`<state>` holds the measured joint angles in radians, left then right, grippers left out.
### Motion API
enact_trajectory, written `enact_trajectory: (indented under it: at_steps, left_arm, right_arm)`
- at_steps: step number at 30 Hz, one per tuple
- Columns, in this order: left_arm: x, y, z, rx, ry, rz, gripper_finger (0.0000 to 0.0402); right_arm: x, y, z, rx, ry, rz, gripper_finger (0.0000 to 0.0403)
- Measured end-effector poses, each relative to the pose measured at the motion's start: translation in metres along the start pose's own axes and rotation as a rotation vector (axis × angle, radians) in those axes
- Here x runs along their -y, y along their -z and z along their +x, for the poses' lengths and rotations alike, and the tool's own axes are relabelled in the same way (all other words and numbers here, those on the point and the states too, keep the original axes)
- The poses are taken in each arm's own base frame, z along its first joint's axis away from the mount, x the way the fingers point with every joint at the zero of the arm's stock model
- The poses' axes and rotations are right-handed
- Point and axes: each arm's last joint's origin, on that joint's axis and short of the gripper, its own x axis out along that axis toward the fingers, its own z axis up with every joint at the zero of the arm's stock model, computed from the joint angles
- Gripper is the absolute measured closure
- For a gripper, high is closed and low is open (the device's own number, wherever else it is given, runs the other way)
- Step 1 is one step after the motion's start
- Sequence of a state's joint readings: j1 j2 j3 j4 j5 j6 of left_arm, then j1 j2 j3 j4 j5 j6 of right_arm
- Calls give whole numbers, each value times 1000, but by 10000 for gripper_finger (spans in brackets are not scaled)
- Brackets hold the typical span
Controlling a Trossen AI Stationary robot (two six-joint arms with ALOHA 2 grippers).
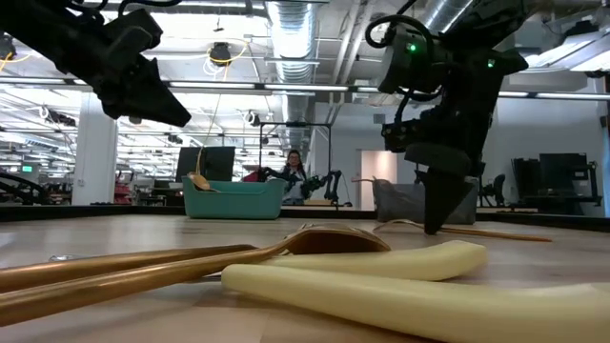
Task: Sort silverware by color (type)
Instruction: Put the gold fork into the black bin
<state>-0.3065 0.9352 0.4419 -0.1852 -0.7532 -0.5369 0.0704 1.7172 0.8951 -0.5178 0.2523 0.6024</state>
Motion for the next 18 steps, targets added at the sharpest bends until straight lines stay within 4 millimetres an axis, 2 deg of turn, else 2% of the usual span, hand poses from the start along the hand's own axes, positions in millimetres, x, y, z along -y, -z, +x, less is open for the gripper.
enact_trajectory:
  at_steps: [3,10,14,18]
  left_arm:
    - [0,0,0,0,0,1,286]
    - [0,0,0,0,0,17,286]
    - [0,0,0,2,-3,17,286]
    - [-1,0,0,5,-13,60,286]
  right_arm:
    - [-2,-2,-3,17,-6,-5,379]
    - [-2,-23,-19,102,83,-128,370]
    - [10,-39,-31,163,325,-239,364]
    - [34,-60,-52,224,500,-312,368]
